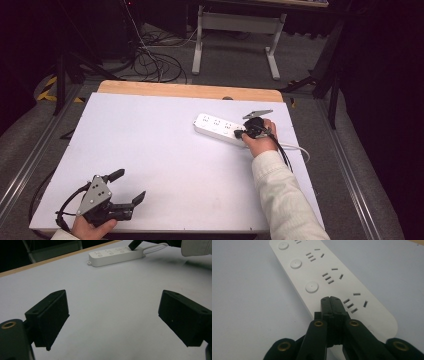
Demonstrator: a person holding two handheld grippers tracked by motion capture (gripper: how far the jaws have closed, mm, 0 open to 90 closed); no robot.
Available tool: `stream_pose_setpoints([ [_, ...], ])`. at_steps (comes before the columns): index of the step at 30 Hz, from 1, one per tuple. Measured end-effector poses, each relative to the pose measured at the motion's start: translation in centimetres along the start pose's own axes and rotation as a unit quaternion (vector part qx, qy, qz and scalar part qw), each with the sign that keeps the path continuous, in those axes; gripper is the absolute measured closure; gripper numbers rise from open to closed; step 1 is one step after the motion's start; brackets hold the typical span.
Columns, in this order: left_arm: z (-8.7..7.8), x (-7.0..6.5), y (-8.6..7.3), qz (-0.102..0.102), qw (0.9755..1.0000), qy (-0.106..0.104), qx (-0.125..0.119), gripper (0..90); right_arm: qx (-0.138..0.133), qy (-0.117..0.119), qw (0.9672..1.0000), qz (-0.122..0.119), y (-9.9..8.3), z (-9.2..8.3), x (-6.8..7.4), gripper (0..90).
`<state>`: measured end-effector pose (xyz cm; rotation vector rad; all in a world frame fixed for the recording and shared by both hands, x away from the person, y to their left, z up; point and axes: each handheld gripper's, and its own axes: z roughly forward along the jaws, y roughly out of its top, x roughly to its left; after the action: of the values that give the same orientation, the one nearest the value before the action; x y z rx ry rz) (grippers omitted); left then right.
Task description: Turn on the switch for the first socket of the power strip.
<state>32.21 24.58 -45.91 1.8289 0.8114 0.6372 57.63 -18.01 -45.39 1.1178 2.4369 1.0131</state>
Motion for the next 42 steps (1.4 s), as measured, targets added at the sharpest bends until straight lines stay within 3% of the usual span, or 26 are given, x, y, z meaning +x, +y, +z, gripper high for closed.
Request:
stream_pose_setpoints([
  [10,0.0,0.0,0.0,-0.005,1.0,-0.002,-0.001,10.0,-0.001,-0.007,1.0,-0.002,0.0,0.0,0.1,90.0],
  [17,0.2,0.2,0.0,-0.002,1.0,-0.001,0.002,10.0,-0.035,0.01,0.9993,-0.007,-0.1,-0.3,0.0,90.0],
  [30,0.3,0.1,0.1,-0.003,1.0,-0.003,0.003,10.0,-0.07,0.011,0.9972,-0.023,0.8,-3.5,0.8,90.0],
  [40,0.4,0.1,0.1,-0.003,1.0,-0.005,0.003,10.0,-0.083,0.007,0.996,-0.03,1.3,-4.4,1.2,90.0],
  [41,0.4,0.2,0.1,-0.002,1.0,-0.005,0.003,10.0,-0.087,0.006,0.9957,-0.032,1.3,-4.6,1.2,88.5],
  [42,0.4,0.2,0.1,-0.003,1.0,-0.005,0.003,10.0,-0.096,0.004,0.9949,-0.031,1.3,-4.8,1.3,76.6],
])
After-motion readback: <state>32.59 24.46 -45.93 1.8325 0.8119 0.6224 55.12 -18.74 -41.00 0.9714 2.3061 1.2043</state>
